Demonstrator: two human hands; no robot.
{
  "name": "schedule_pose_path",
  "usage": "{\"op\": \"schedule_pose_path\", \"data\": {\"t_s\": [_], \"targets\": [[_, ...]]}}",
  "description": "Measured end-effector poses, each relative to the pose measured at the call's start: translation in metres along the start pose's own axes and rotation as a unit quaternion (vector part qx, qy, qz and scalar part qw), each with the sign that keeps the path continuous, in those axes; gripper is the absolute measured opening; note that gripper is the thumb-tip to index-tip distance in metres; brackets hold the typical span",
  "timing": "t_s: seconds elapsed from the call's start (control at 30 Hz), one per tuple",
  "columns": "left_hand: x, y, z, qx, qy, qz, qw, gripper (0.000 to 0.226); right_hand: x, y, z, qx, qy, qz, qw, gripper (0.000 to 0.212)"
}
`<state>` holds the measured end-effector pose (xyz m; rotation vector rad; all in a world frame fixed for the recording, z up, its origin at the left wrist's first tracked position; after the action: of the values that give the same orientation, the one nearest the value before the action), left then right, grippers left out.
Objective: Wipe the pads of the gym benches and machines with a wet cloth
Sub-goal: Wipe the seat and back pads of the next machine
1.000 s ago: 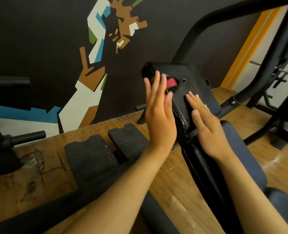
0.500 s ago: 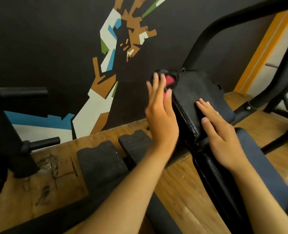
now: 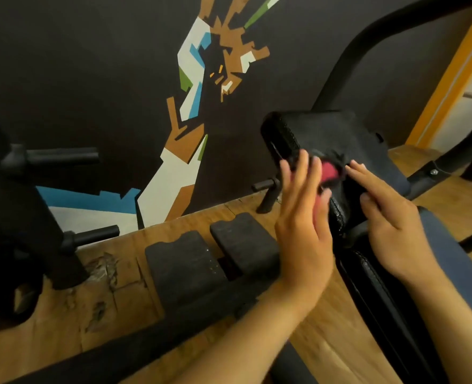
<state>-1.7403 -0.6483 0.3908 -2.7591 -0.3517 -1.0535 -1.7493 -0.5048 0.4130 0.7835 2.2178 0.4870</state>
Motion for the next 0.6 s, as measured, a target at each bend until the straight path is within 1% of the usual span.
{"op": "schedule_pose_path", "data": {"t_s": [0.07,0.1,0.13,0.2,0.27,0.33,0.4,0.43,0.5,0.6], "targets": [[0.014,-0.013,0.049,-0.073,-0.056,-0.023,0.995,0.045,0.001,0.003,0.001,0.012,-0.007,0.003,1.0,0.053],[0.015,-0.017,0.057,-0.097,-0.084,-0.03,0.991,0.045,0.002,0.003,0.001,0.013,-0.012,0.007,1.0,0.056],[0.012,-0.017,0.052,-0.107,-0.095,-0.029,0.989,0.044,0.004,0.004,0.001,0.014,-0.019,0.008,1.0,0.058],[0.005,-0.007,0.018,-0.075,-0.059,-0.013,0.995,0.045,0.006,0.004,0.001,0.018,-0.031,0.01,0.999,0.058],[-0.005,0.006,-0.034,-0.005,-0.007,-0.01,1.0,0.046,0.006,0.004,0.0,0.021,-0.038,0.017,0.999,0.053],[-0.014,0.016,-0.081,0.04,0.0,-0.02,0.999,0.042,0.005,0.005,0.0,0.021,-0.039,0.025,0.999,0.049],[-0.02,0.021,-0.1,0.054,-0.007,-0.02,0.998,0.04,0.005,0.003,0.001,0.009,-0.036,0.027,0.999,0.048],[-0.021,0.022,-0.094,0.061,0.004,-0.011,0.998,0.041,0.004,0.002,0.001,0.004,-0.033,0.023,0.999,0.047],[-0.013,0.016,-0.051,0.065,0.019,-0.003,0.998,0.044,0.005,0.002,0.001,0.001,-0.027,0.018,0.999,0.044],[0.005,0.004,0.02,-0.002,-0.009,-0.004,1.0,0.046,0.007,0.001,0.0,0.001,-0.03,0.012,0.999,0.044]]}}
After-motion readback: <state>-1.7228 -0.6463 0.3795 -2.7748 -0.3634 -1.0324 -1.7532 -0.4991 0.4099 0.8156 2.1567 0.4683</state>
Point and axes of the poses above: each hand's wrist, its own z-axis away from the middle knuckle, its own y-axis out of the back of the hand, x = y × z, the point moved 9 cm from there along -z, towards the middle knuckle, and after that the axes turned 2 degrees about y, right-handed, at the moved point
